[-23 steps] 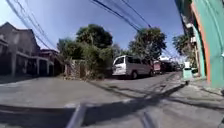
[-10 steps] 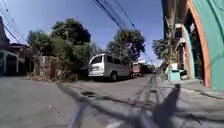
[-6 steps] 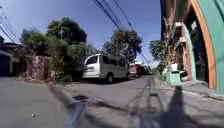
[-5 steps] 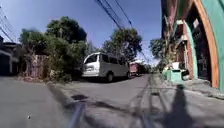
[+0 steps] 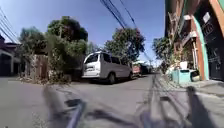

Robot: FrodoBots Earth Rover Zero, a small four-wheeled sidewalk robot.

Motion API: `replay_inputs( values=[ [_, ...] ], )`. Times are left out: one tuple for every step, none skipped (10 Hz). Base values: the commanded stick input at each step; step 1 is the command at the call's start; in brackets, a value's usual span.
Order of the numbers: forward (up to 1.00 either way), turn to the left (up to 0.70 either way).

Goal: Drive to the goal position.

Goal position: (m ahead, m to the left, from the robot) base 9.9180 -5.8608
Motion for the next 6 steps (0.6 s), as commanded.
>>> replay_inputs(
  values=[
    [0.85, -0.34],
    [0.85, -0.34],
    [0.85, -0.34],
    [0.85, -0.34],
    [0.85, -0.34],
    [0.85, -0.23]
  ],
)
